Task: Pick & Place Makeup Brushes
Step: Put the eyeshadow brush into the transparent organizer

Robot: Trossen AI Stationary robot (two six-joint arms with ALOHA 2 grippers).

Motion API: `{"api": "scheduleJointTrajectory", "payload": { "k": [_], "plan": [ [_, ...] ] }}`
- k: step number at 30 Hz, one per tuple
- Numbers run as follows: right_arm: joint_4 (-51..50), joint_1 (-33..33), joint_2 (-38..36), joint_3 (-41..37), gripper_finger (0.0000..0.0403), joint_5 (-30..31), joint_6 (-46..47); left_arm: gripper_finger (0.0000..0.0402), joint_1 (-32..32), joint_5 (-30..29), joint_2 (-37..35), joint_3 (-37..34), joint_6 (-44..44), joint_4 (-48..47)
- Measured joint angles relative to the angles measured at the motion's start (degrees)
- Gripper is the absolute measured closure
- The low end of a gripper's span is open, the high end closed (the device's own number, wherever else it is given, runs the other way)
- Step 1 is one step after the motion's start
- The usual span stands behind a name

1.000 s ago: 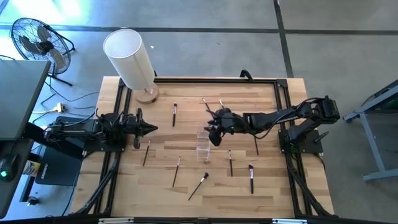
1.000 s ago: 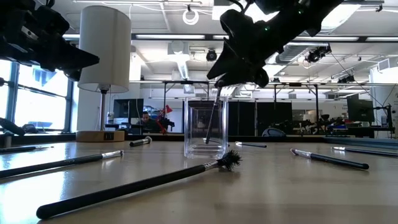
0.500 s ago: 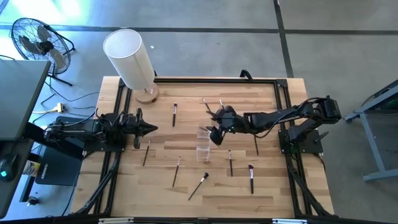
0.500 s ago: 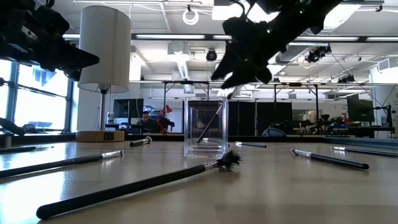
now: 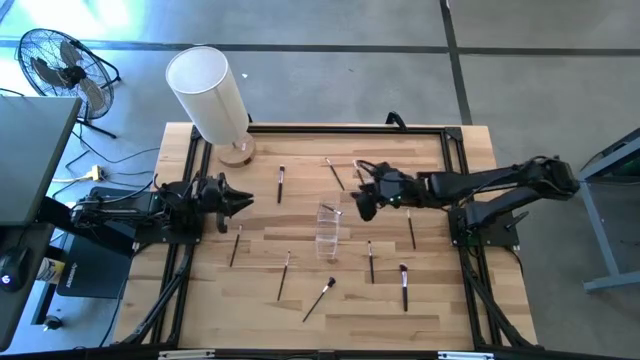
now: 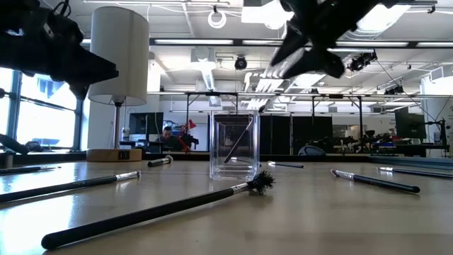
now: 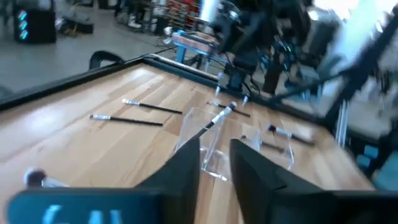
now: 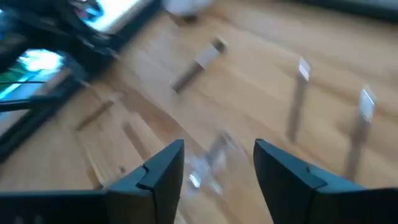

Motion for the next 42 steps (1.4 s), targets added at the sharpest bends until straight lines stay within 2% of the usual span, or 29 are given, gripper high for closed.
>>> {"api": "scheduleJointTrajectory", "payload": {
  "k": [3, 6, 10, 13, 16, 20, 22, 25, 29, 32, 36, 42],
  "plan": [
    [-11.1, 0.5, -1.4, 0.0, 0.0251, -1.5, 8.1, 0.0282, 0.0, -1.0, 0.0, 0.2, -7.2, -0.3],
    [-20.3, 2.1, -1.5, 0.0, 0.0292, -3.9, 11.6, 0.0277, 0.0, -0.1, 0.9, 1.4, -8.8, -1.4],
    [-29.1, 4.6, -0.6, 0.0, 0.0357, -4.2, 13.9, 0.0276, 0.0, -2.4, 7.0, 6.1, -11.8, -5.1],
    [-34.2, 6.1, -0.4, 0.0, 0.0394, -2.0, 16.9, 0.0276, 0.0, -5.5, 14.7, 11.4, -14.1, -11.5],
    [-37.9, 7.4, -0.4, 0.0, 0.0389, 0.4, 18.1, 0.0276, 0.0, -8.5, 24.2, 17.0, -19.7, -19.8],
    [-41.2, 8.4, -0.4, 0.0, 0.0373, 0.6, 17.9, 0.0276, 0.0, -8.9, 37.3, 24.6, -34.9, -35.1],
    [-42.8, 8.7, -0.4, 0.0, 0.0372, 0.7, 17.4, 0.0276, 0.0, -5.7, 43.3, 27.6, -41.8, -42.6],
    [-43.8, 9.0, -0.4, 0.0, 0.0377, 2.2, 14.5, 0.0276, 0.0, 1.7, 51.1, 29.8, -47.6, -48.7],
    [-43.7, 9.0, -0.4, 0.0, 0.039, 3.9, 10.4, 0.0276, 0.0, 11.0, 60.2, 29.8, -52.3, -49.2],
    [-43.7, 9.0, -0.4, 0.0, 0.04, 4.8, 10.1, 0.0276, 0.0, 14.6, 65.9, 29.8, -53.3, -47.6],
    [-43.7, 9.0, -0.4, 0.0, 0.0399, 4.8, 9.9, 0.0276, 0.0, 14.3, 70.7, 29.8, -53.3, -43.7],
    [-43.6, 9.0, -0.4, 0.0, 0.0395, 4.3, 10.0, 0.0276, 0.0, 11.8, 73.0, 29.8, -53.1, -40.2]
  ]
}}
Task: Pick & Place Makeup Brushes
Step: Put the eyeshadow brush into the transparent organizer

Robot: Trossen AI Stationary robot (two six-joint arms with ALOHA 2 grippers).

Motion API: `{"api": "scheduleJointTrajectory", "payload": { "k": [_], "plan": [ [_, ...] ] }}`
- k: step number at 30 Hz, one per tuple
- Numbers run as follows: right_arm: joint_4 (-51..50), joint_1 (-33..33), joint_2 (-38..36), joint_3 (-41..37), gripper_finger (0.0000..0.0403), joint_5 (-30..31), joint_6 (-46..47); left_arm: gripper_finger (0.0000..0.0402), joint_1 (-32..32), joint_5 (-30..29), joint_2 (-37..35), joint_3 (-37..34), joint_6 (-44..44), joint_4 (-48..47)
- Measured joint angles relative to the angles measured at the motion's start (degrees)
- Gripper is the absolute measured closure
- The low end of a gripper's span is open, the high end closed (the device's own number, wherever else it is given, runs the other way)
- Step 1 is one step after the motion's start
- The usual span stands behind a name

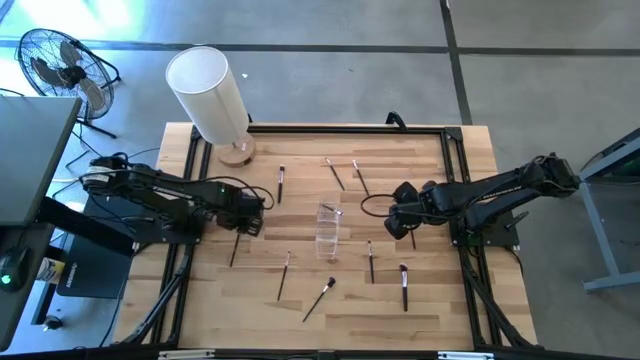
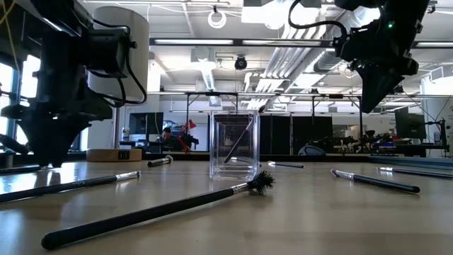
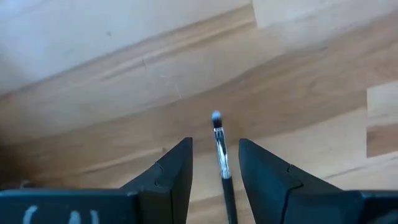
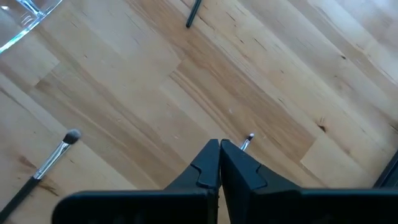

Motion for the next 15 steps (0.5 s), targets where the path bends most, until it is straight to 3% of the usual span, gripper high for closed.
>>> {"api": "scheduleJointTrajectory", "payload": {
  "k": [15],
  "plan": [
    [2.5, 0.0, 0.0, 0.0, 0.04, -1.1, 0.1, 0.0276, 0.0, -6.3, 0.6, 0.0, 0.0, 1.8]
  ]
}}
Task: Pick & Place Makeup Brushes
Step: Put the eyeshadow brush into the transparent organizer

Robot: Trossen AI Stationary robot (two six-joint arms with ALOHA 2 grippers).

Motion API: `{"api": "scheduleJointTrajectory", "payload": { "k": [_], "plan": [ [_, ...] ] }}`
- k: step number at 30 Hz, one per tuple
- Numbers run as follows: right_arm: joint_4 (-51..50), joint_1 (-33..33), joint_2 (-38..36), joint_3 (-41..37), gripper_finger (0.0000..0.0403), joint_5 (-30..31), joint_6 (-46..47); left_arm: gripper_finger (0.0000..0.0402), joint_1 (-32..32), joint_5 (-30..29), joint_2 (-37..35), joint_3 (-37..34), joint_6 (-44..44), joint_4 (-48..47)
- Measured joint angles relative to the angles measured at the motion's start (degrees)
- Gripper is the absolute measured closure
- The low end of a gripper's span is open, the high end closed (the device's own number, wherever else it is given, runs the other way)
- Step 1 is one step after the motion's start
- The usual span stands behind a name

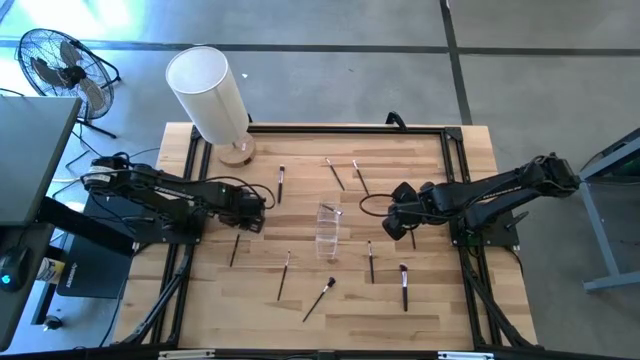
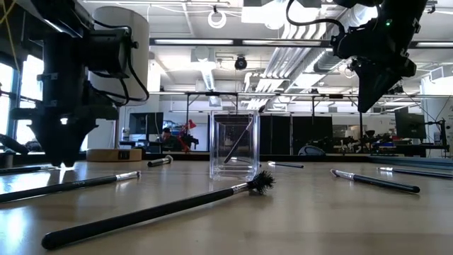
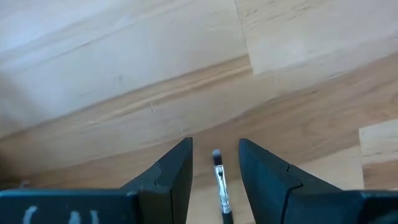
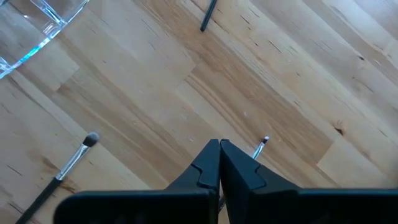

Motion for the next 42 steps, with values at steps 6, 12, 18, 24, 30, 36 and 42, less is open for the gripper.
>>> {"api": "scheduleJointTrajectory", "payload": {
  "k": [6, 12, 18, 24, 30, 36, 42],
  "plan": [
    [0.2, 0.0, 0.0, 0.0, 0.0397, 0.0, 0.0, 0.0276, 0.0, -0.7, 0.6, 0.0, -1.1, 0.6],
    [0.2, 0.0, 0.0, 0.0, 0.0401, -0.1, 0.0, 0.0276, 0.1, 1.6, 2.0, 0.2, -2.3, 0.5],
    [0.3, 0.0, 0.0, 0.0, 0.0397, -0.1, 0.0, 0.0276, 0.1, 3.1, 3.2, 0.2, -3.2, 0.5],
    [0.7, 0.0, 0.0, 0.0, 0.04, -0.1, 0.0, 0.0276, 0.1, 3.6, 3.2, 0.1, -3.7, 0.5],
    [0.7, 0.0, 0.0, 0.0, 0.0398, -0.1, 0.0, 0.0276, 0.1, 4.1, 3.3, 0.1, -3.9, 0.6],
    [0.7, 0.0, 0.0, 0.0, 0.04, -0.1, 0.0, 0.0276, 0.1, 4.0, 2.8, 0.0, -4.8, 0.7],
    [0.6, 0.0, 0.0, 0.0, 0.0399, -0.1, 0.0, 0.0276, 0.1, 3.6, 2.8, 0.0, -4.8, 0.6]
  ]
}}
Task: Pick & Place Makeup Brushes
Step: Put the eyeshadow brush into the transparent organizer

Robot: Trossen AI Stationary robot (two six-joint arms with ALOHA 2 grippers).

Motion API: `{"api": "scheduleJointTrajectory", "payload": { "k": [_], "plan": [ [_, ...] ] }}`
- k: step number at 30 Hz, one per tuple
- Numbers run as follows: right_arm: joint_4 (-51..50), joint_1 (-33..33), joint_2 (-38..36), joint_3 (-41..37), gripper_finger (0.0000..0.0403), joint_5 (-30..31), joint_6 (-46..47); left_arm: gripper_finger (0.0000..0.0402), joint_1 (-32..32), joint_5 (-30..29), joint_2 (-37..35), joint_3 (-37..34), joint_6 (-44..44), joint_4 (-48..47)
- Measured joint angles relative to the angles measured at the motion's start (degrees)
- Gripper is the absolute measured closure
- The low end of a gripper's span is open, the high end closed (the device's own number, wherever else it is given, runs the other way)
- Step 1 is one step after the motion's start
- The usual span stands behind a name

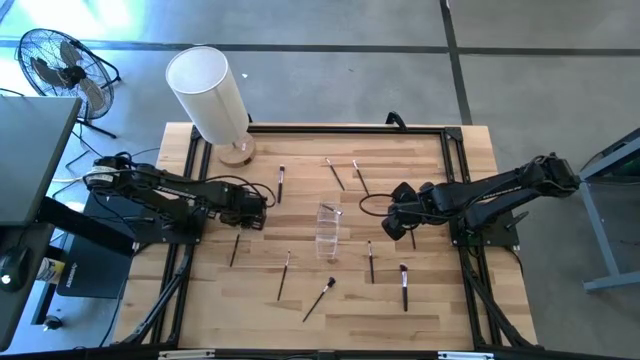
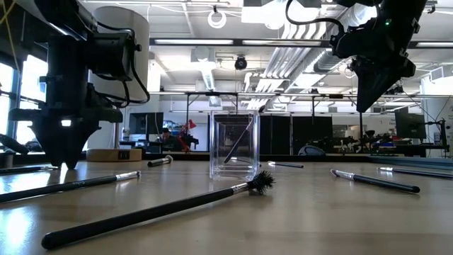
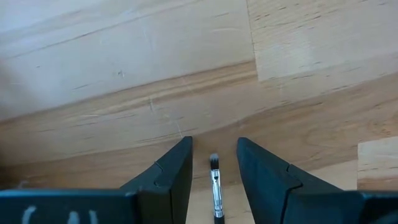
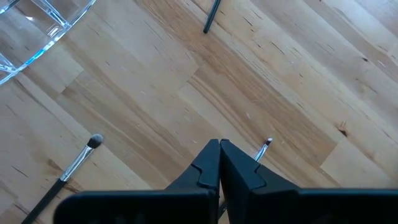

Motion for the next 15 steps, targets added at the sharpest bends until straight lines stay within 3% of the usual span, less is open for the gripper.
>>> {"api": "scheduleJointTrajectory", "payload": {
  "k": [8, 15],
  "plan": [
    [0.0, 0.0, 0.0, 0.0, 0.04, 0.1, 0.0, 0.0276, -0.2, 1.6, 0.2, 3.3, 1.4, -4.4],
    [0.4, 0.0, 0.0, 0.0, 0.0397, 0.1, 0.0, 0.0276, -0.1, -1.1, 0.2, 3.4, 1.6, -4.9]
  ]
}}
